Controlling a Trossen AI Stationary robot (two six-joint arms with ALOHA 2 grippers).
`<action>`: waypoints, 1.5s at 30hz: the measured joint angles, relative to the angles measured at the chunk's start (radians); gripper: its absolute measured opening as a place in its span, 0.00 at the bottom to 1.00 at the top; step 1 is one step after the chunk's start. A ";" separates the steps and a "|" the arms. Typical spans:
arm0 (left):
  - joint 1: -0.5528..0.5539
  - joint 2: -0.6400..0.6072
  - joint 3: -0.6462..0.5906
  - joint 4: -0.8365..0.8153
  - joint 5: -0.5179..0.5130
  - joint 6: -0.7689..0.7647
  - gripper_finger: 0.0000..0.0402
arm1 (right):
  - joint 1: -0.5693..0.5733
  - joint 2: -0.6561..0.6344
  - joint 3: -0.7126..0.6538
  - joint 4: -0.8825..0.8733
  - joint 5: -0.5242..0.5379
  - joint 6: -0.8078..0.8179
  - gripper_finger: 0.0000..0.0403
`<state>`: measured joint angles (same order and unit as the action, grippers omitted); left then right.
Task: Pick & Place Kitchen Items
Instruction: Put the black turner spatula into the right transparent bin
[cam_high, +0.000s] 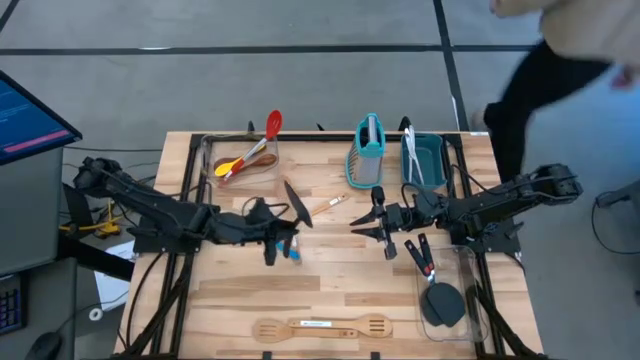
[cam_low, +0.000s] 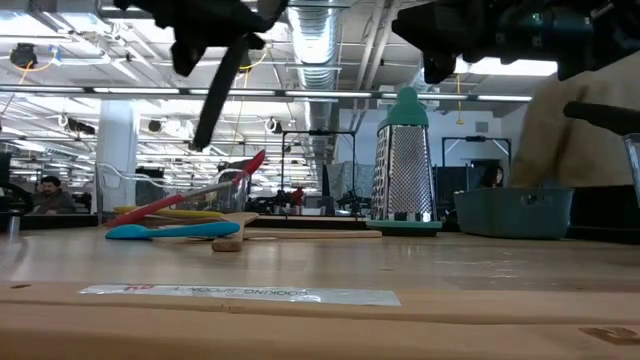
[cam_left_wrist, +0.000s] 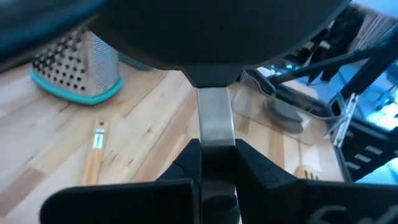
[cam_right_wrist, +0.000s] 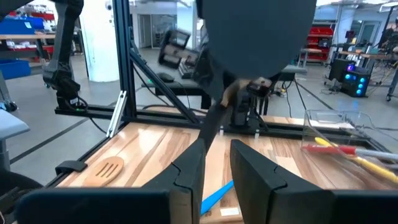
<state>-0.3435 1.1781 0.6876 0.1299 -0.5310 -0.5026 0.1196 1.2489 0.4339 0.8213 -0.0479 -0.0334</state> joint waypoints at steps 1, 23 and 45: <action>0.000 0.030 0.022 0.000 0.000 0.013 0.06 | 0.000 0.000 0.000 0.006 0.000 0.000 0.17; 0.136 0.229 0.240 0.000 -0.154 0.378 0.06 | 0.010 0.000 0.047 0.028 0.231 -0.023 0.17; 0.154 0.229 0.239 -0.024 -0.153 0.390 0.06 | 0.031 0.270 0.269 -0.024 0.447 -0.160 0.59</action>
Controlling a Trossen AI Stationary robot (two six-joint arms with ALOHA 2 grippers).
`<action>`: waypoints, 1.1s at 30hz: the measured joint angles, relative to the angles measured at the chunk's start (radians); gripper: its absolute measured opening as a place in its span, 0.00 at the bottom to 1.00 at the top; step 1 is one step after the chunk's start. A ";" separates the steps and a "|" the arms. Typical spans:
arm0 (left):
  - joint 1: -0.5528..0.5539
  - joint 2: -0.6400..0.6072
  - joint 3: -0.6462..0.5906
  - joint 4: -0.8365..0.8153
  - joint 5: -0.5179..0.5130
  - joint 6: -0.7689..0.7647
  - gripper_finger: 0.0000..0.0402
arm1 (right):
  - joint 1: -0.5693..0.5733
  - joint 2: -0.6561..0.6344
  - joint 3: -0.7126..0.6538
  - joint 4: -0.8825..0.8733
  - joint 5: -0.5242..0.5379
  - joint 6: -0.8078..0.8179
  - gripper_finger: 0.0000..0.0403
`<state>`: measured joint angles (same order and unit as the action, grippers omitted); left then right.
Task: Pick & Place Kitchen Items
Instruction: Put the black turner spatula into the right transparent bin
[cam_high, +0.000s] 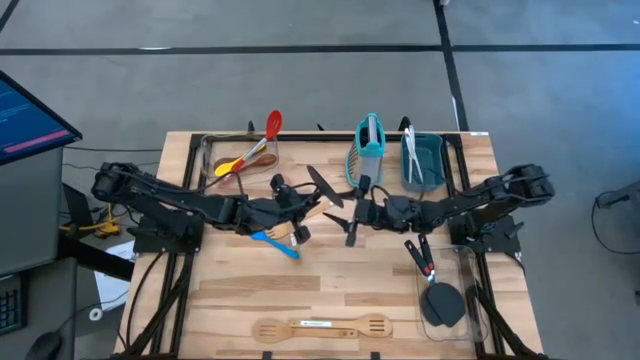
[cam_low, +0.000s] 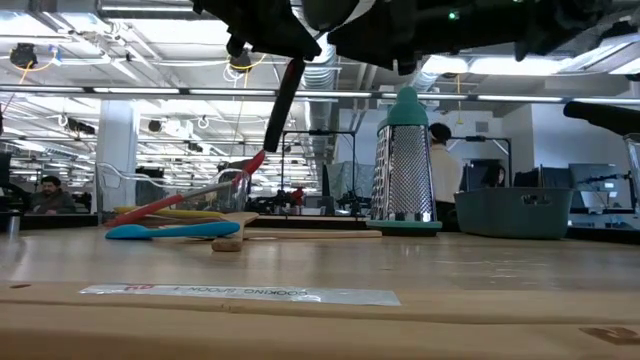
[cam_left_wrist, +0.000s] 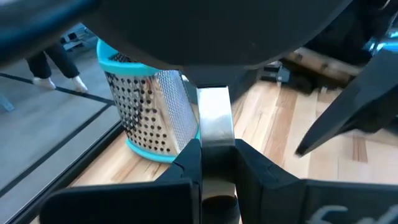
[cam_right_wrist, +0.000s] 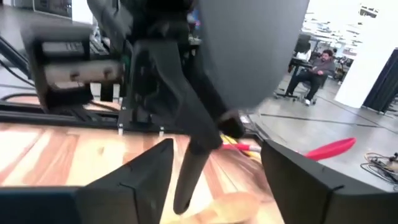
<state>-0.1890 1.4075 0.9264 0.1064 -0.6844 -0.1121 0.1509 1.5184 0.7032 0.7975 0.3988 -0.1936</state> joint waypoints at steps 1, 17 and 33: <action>0.000 0.000 -0.001 -0.011 0.000 0.000 0.06 | 0.000 0.001 0.005 0.000 0.000 0.000 0.60; 0.000 0.042 -0.027 -0.025 0.069 -0.139 0.06 | 0.027 -0.027 0.016 0.062 -0.002 0.000 0.48; 0.000 0.131 -0.027 0.083 0.079 -0.154 0.07 | 0.021 -0.027 0.016 0.038 0.029 0.027 0.06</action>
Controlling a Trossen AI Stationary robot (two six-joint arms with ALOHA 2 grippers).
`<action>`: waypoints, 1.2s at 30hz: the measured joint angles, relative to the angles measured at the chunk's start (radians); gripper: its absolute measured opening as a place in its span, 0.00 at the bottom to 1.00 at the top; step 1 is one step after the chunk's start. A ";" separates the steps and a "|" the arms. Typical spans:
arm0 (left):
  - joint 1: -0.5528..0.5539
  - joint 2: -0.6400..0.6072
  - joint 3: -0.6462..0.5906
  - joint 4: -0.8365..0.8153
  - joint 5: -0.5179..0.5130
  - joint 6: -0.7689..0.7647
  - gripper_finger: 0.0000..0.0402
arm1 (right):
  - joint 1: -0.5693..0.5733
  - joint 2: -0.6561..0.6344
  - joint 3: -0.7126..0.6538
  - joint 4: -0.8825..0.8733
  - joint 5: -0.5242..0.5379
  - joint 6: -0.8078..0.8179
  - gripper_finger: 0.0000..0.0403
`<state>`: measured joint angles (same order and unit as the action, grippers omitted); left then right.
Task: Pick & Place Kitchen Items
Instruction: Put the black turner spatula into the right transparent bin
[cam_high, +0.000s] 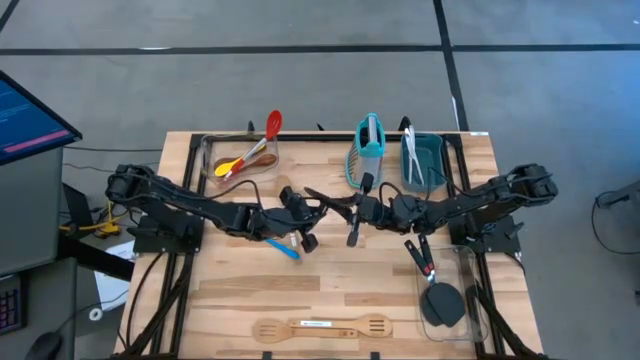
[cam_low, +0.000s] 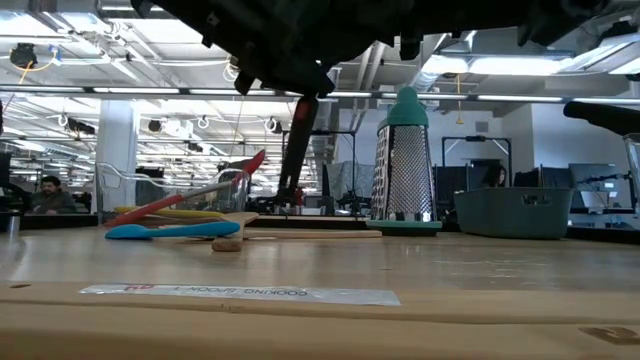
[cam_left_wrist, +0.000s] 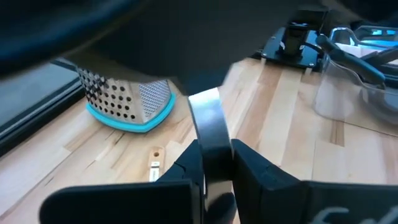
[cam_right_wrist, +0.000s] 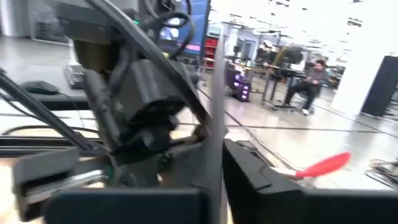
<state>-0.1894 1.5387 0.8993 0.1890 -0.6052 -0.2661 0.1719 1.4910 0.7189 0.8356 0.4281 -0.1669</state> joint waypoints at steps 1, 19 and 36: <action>0.000 0.000 0.000 0.000 0.000 0.001 0.07 | 0.001 0.000 0.000 -0.005 0.018 0.000 0.03; 0.000 -0.016 0.001 0.020 0.003 0.060 0.22 | 0.005 0.001 0.000 -0.036 0.061 0.011 0.00; -0.070 -0.421 0.004 -0.322 0.380 0.024 0.30 | 0.018 -0.045 -0.002 -0.108 0.129 0.007 0.00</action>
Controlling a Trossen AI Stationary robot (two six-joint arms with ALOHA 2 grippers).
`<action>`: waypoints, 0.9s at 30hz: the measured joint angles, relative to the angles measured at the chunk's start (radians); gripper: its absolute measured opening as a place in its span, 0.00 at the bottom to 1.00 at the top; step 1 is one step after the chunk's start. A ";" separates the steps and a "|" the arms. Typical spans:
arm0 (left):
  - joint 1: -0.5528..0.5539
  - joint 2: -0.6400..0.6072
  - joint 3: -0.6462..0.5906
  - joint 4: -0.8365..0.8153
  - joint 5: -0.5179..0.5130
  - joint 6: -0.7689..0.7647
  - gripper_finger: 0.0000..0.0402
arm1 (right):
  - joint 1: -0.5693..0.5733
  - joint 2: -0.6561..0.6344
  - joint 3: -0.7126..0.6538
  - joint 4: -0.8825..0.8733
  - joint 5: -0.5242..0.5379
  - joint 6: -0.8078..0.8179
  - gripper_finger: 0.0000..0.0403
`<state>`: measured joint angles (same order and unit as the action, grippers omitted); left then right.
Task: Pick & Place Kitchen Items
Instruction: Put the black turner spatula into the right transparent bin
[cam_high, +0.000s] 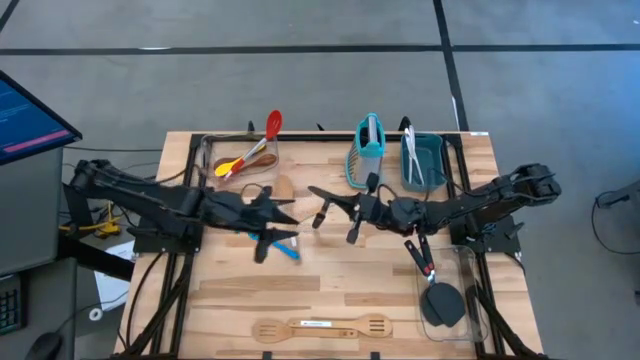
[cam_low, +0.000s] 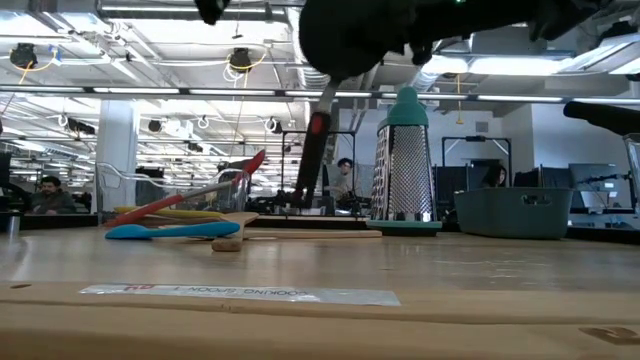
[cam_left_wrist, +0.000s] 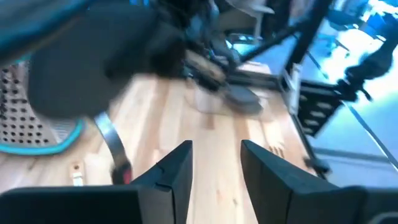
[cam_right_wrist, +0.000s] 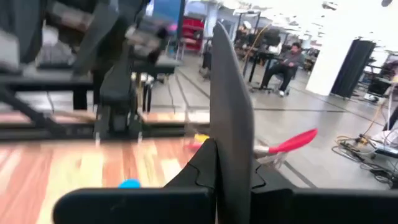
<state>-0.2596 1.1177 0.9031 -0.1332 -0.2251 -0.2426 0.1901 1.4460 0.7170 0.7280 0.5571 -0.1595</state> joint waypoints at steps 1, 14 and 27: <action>-0.010 -0.022 -0.001 -0.031 0.003 0.000 0.29 | 0.008 -0.026 0.000 -0.016 0.010 0.000 0.00; -0.077 -0.201 -0.002 -0.201 -0.067 -0.001 0.20 | 0.241 -0.478 0.105 -0.715 0.348 0.257 0.00; -0.077 -0.199 -0.002 -0.270 -0.071 -0.001 0.19 | 0.465 -0.530 0.426 -1.569 0.396 0.902 0.00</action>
<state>-0.3363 0.9184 0.9012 -0.4030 -0.2962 -0.2440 0.6551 0.9164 1.1433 -0.8406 0.9528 0.7421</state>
